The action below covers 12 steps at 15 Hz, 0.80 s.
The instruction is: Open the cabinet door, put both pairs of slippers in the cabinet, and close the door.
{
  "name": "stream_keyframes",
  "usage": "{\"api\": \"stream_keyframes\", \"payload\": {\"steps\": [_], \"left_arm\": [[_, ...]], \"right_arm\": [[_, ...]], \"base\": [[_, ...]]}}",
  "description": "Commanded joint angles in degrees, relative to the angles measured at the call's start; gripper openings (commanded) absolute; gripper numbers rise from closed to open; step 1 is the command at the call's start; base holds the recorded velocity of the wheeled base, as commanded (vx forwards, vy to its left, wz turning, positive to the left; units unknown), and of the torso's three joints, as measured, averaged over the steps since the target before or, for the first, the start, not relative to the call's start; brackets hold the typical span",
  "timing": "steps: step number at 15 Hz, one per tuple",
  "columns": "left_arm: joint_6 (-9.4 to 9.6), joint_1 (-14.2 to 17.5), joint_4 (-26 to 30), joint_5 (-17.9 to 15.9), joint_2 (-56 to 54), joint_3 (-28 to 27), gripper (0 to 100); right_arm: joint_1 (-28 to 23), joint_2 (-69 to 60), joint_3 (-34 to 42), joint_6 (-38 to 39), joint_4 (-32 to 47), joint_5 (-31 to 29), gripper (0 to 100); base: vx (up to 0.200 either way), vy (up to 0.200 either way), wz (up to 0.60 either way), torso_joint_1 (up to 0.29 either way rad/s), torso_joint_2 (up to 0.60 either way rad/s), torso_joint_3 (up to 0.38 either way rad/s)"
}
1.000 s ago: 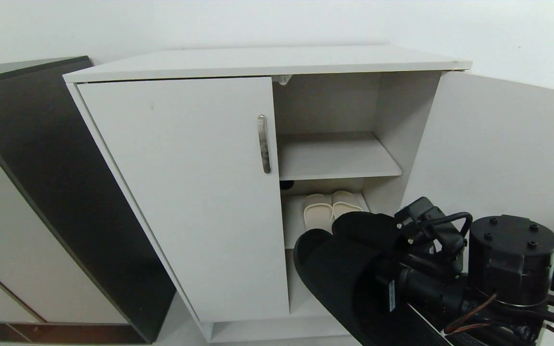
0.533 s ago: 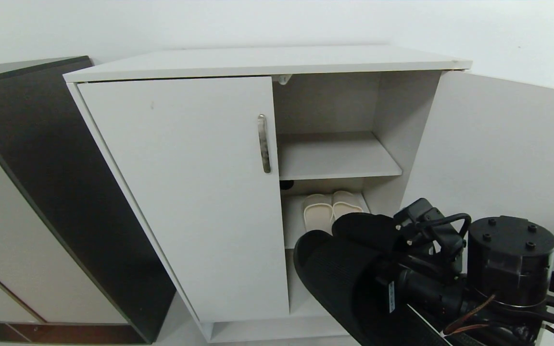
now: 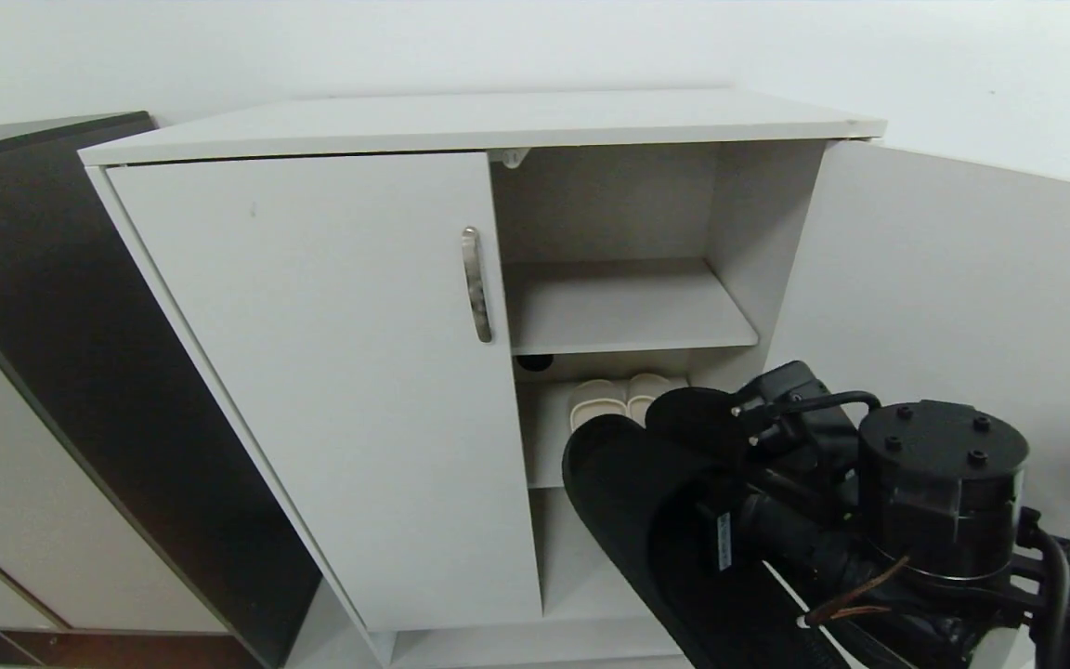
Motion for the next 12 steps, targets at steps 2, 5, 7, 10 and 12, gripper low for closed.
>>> {"api": "stream_keyframes", "payload": {"steps": [2, 5, 7, 10, 12], "left_arm": [[0.02, 0.06, -0.04, -0.09, 0.07, 0.0, 0], [0.02, 0.06, -0.04, -0.09, 0.07, 0.0, 0], [0.2, 0.06, -0.04, -0.09, 0.07, 0.0, 0], [0.11, 0.06, -0.04, -0.09, 0.07, 0.0, 0], [0.11, -0.02, -0.04, -0.09, 0.07, 0.0, 0]], "right_arm": [[6.99, 3.33, -9.54, 2.96, 6.59, -8.54, 0], [8.31, 7.02, -22.55, 7.09, 17.13, -18.73, 0], [8.22, 8.52, -28.44, 9.29, 23.37, -21.37, 0], [7.34, 11.77, -39.86, 12.98, 36.91, -26.82, 0], [7.08, 13.26, -41.53, 13.07, 37.87, -29.19, 0]], "base": [[0.0, 0.0, 0.0, 0.0, 0.0, 0.0], [0.0, 0.0, 0.0, 0.0, 0.0, 0.0], [0.0, 0.0, 0.0, 0.0, 0.0, 0.0], [0.0, 0.0, 0.0, 0.0, 0.0, 0.0], [0.0, 0.0, 0.0, 0.0, 0.0, 0.0]]}}
